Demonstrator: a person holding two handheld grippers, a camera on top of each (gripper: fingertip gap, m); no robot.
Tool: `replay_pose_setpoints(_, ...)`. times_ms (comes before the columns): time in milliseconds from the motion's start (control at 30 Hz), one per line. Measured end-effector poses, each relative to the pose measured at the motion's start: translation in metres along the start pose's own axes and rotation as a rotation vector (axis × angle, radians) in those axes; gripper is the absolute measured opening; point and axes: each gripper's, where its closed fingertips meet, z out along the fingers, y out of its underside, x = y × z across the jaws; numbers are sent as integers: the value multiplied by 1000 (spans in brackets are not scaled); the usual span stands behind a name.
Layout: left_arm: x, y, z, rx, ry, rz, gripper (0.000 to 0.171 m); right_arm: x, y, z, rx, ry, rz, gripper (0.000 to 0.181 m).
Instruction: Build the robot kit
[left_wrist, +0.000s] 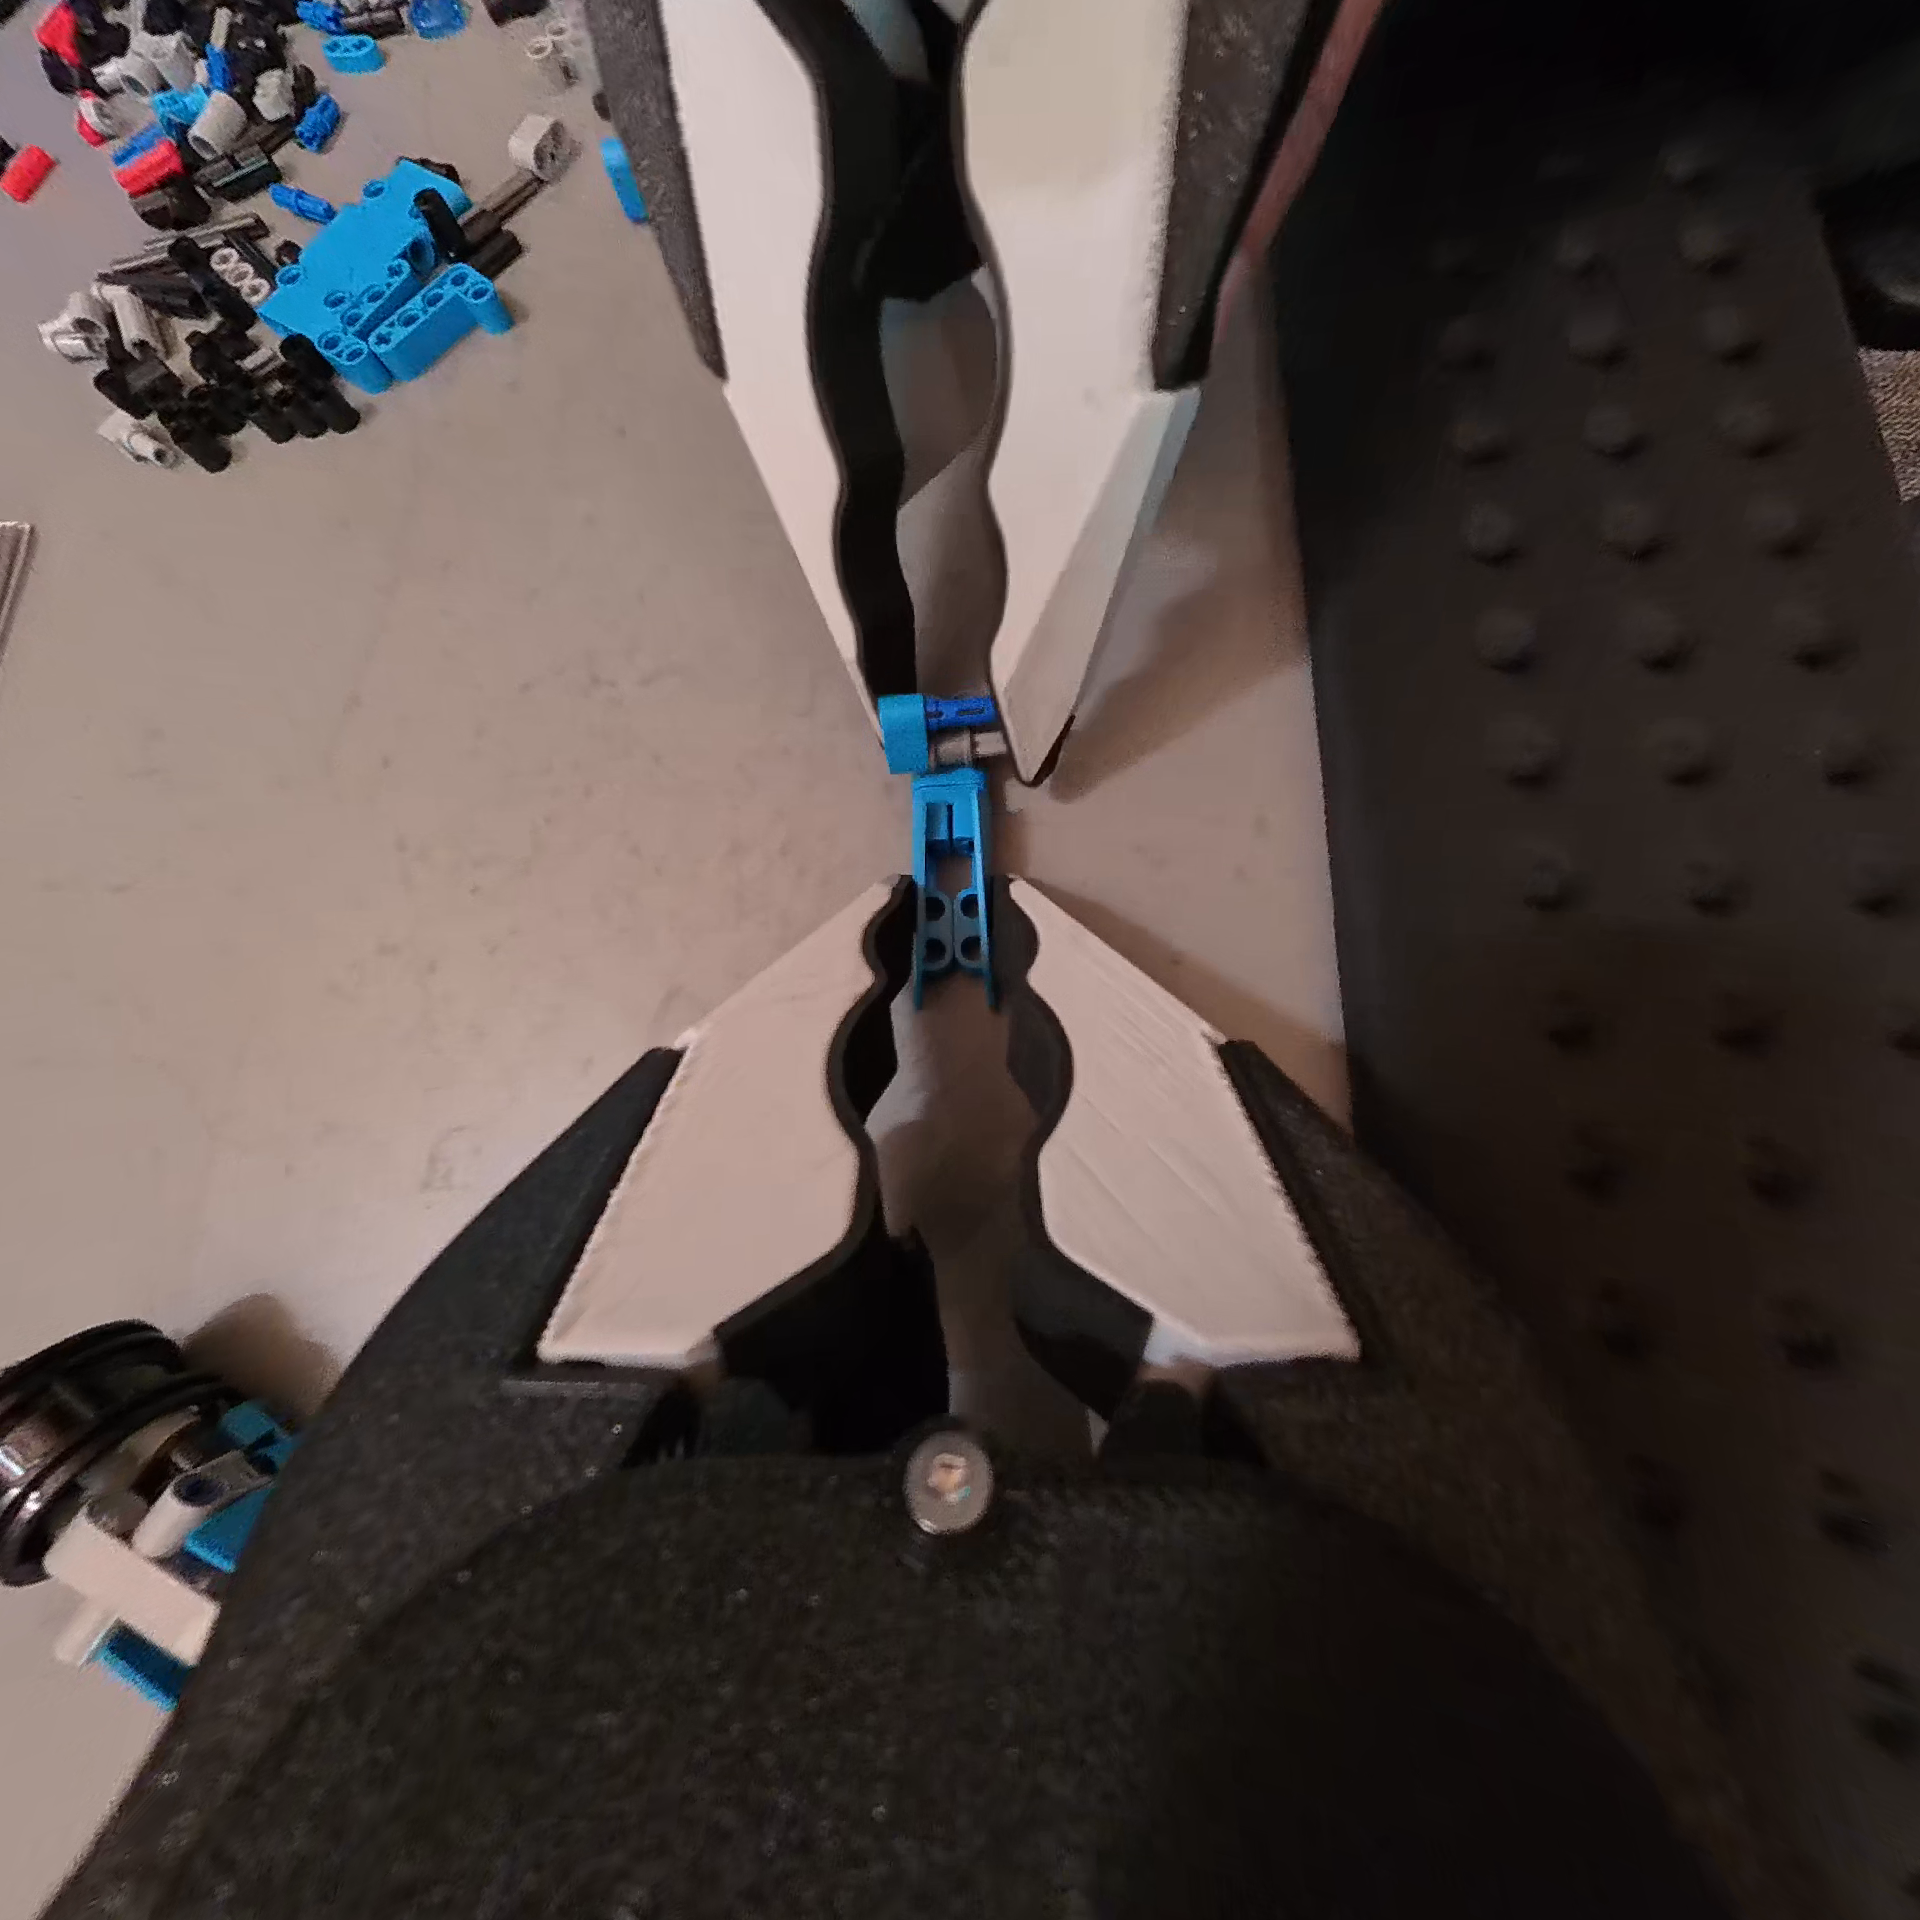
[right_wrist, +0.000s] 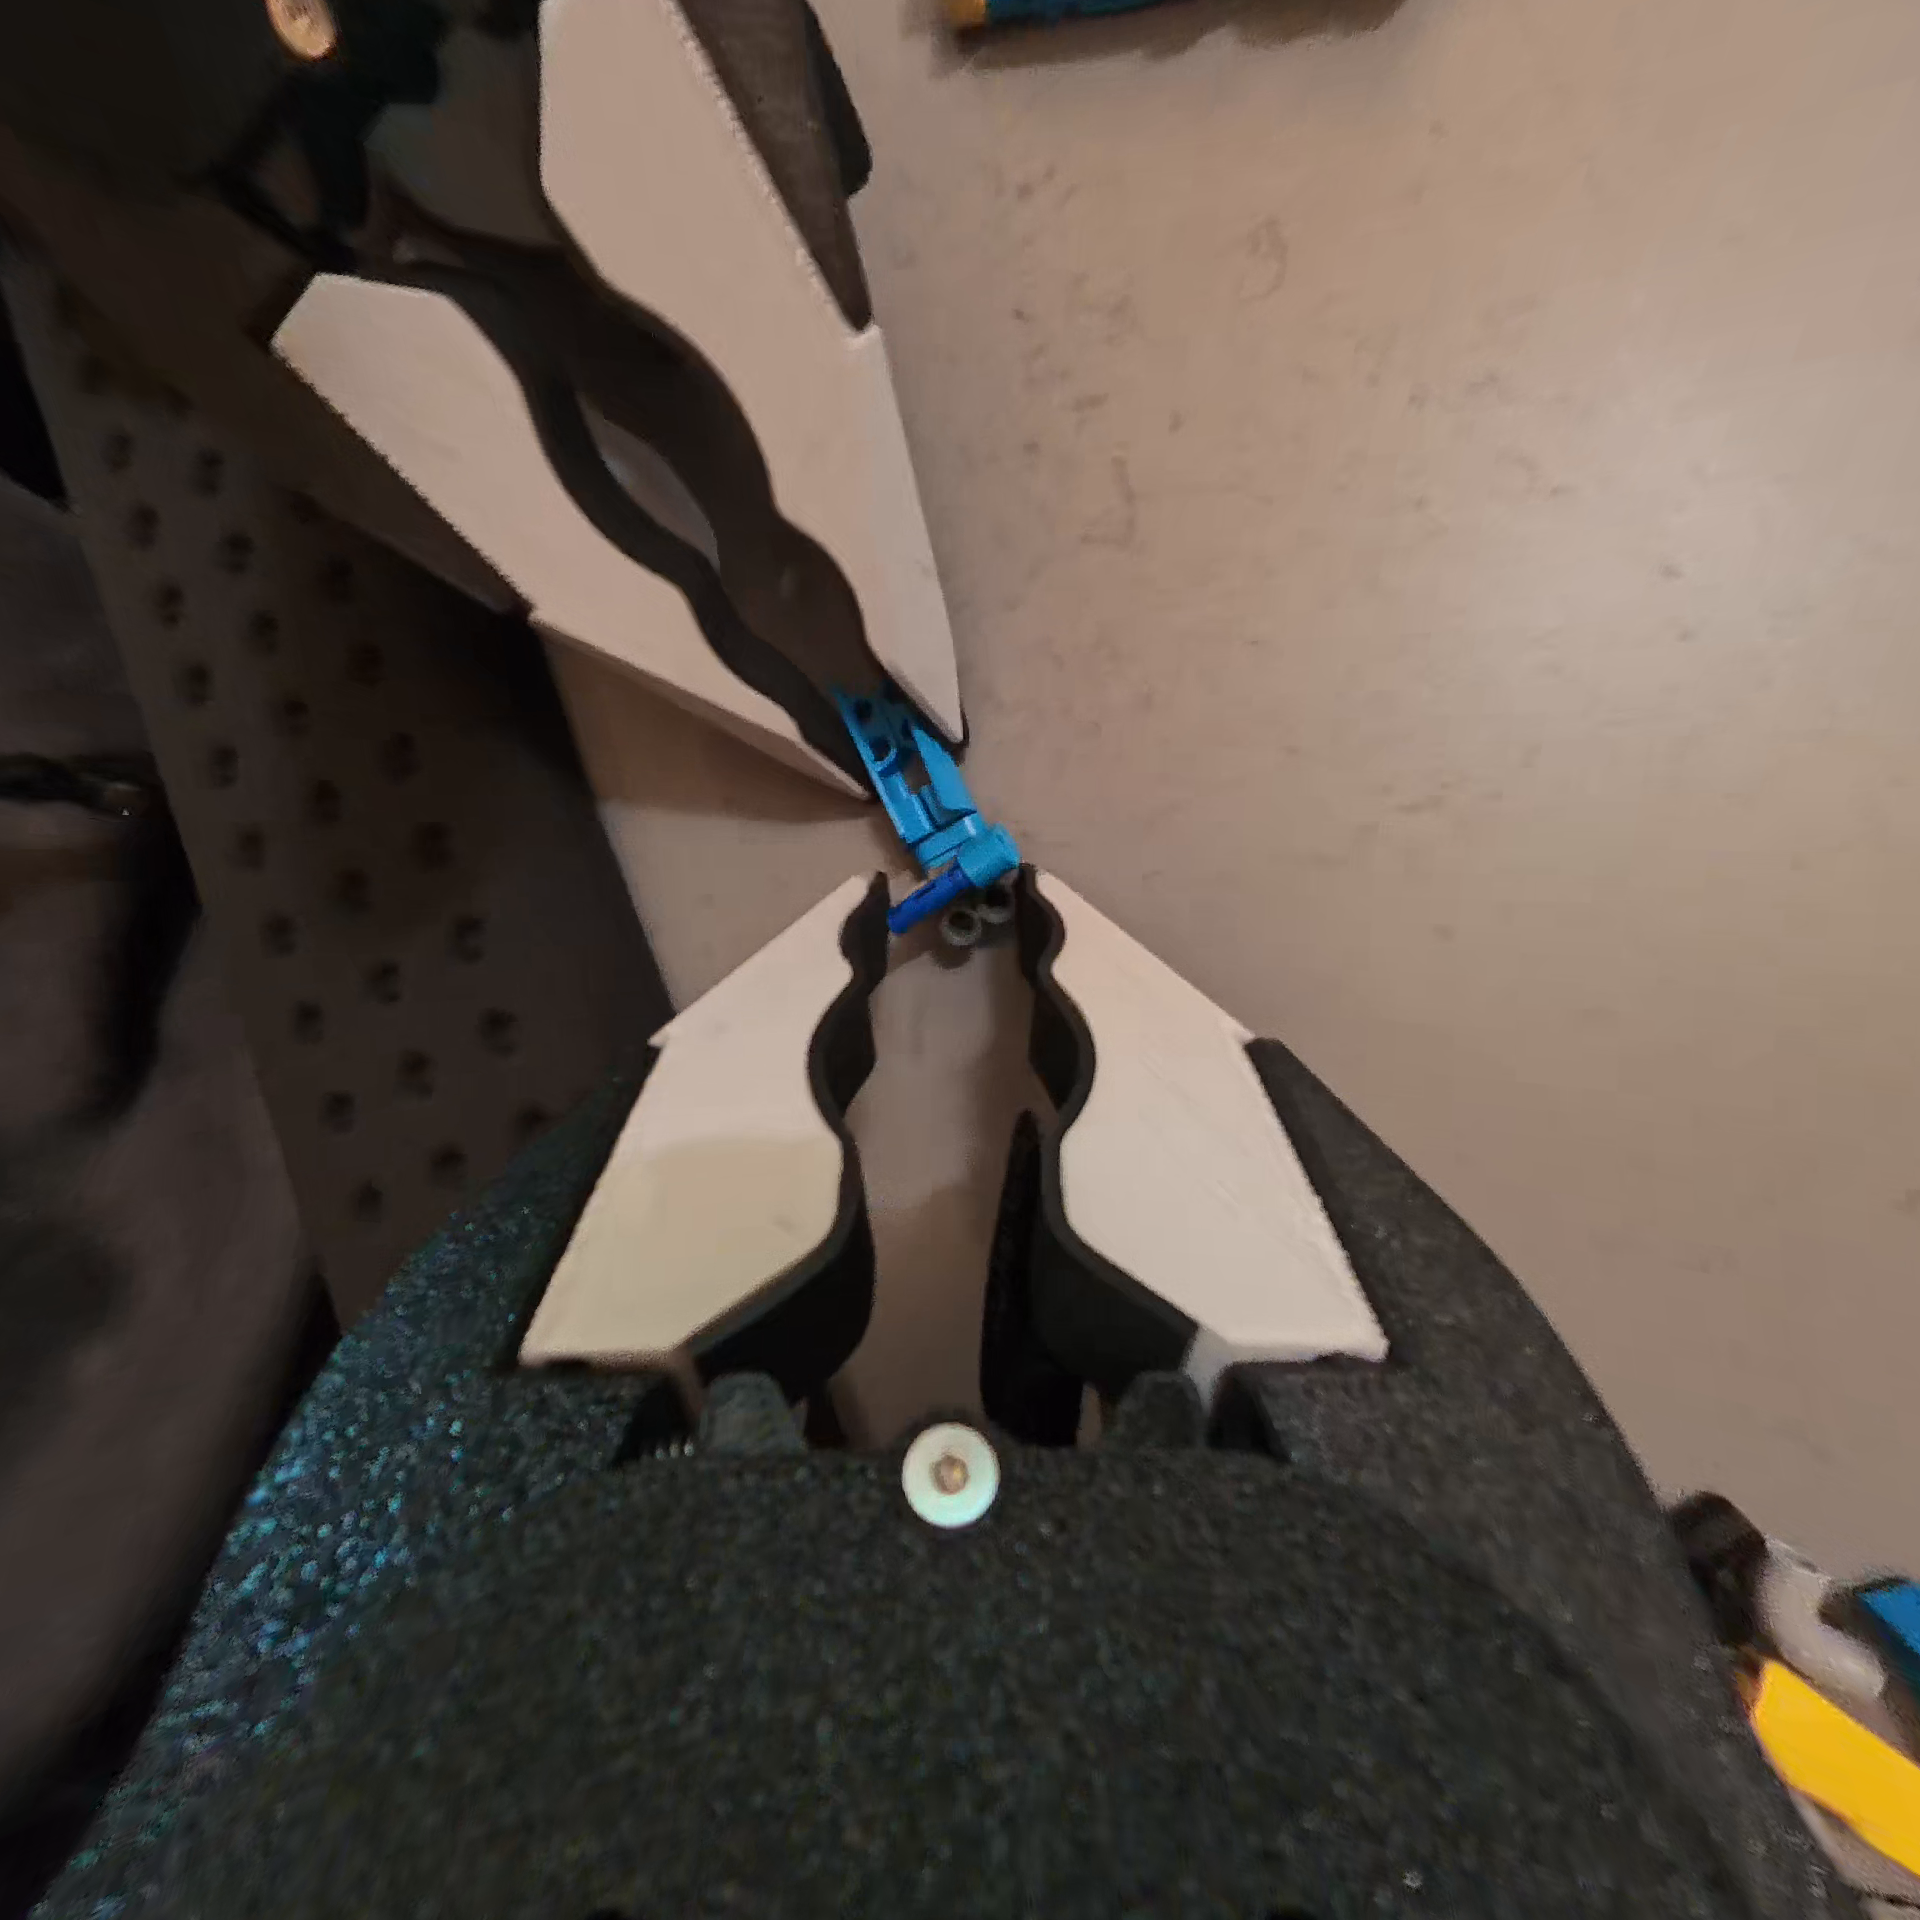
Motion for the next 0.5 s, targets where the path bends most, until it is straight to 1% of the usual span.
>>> replay_pose_setpoints(67, 0, 0, 0, 1, 2, 0, 14, -1, 5, -2, 18, 16, -25, 24)
replay_pose_setpoints(100, 0, 0, 0, 1, 3, -2, 14, -1, 5, -2, 49, 12, -13, 24)
replay_pose_setpoints(167, 1, 0, 0, 1, 4, 1, 14, -1, 5, -3, 125, -16, 9, 24)
replay_pose_setpoints(233, 1, 0, 0, 1, 7, 0, 14, -2, 5, -4, 157, -51, 47, 24)
replay_pose_setpoints(500, 1, 1, -1, 3, 8, 31, 14, 3, 9, -8, 148, -66, 26, 25)
